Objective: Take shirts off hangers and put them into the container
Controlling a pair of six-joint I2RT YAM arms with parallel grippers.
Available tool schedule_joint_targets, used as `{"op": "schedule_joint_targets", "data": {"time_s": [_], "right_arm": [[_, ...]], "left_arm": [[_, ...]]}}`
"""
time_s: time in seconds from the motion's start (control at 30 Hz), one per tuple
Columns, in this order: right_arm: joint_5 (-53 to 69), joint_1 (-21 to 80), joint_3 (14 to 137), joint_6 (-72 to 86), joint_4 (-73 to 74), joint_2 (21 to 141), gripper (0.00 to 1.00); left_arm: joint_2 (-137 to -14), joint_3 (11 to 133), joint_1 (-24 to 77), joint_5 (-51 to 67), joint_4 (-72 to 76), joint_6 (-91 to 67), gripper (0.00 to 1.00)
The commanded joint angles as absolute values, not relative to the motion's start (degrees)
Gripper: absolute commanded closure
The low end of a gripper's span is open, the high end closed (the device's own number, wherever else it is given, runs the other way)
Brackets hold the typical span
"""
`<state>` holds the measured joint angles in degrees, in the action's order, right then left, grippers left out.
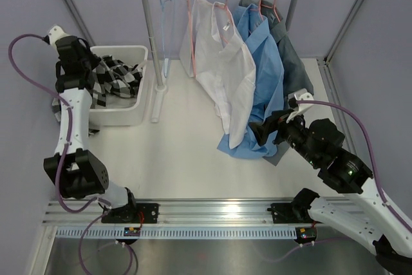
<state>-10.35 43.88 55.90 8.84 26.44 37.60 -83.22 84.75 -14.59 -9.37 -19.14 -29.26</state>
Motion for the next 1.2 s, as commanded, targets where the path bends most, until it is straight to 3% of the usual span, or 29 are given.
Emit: {"op": "schedule_joint_targets", "data": {"time_s": [0.0,0.27,0.57,0.8,0.9,1.03,1.07,1.17], "right_arm": [[-10.63,44.12,57.39,8.79,26.89,38.67,0.01],[-12.48,44.12,57.66,8.09,27.6,41.74,0.01],[-12.31,44.12,58.53,7.47,27.95,44.65,0.01],[-11.78,44.12,58.53,7.56,27.6,45.18,0.01],[-11.16,44.03,58.71,7.56,27.86,44.83,0.01],[-10.9,44.12,58.54,7.65,27.86,43.95,0.01],[-10.81,44.12,58.54,7.73,27.86,43.6,0.01],[-9.94,44.12,58.36,7.91,27.34,43.33,0.01]], "left_arm": [[-90.49,92.52,-12.05,-8.27,-15.91,-24.18,1.0],[-106.16,100.28,-8.88,-5.46,-12.39,-19.16,1.0],[-110.13,87.82,-8.79,-8.95,-14.85,-29.0,1.0],[-113.46,88.67,-8.79,-6.77,-20.91,-28.92,0.94],[-111.64,91.05,-8.79,-5.54,-24.51,-28.74,0.87],[-102.41,90.79,-8.79,-6.06,-24.61,-29.09,0.52],[-100.39,90.53,-8.7,-7.37,-24.61,-29.09,0.38],[-94.14,90.44,-8.7,-11.93,-26.89,-27.87,0.24]]}}
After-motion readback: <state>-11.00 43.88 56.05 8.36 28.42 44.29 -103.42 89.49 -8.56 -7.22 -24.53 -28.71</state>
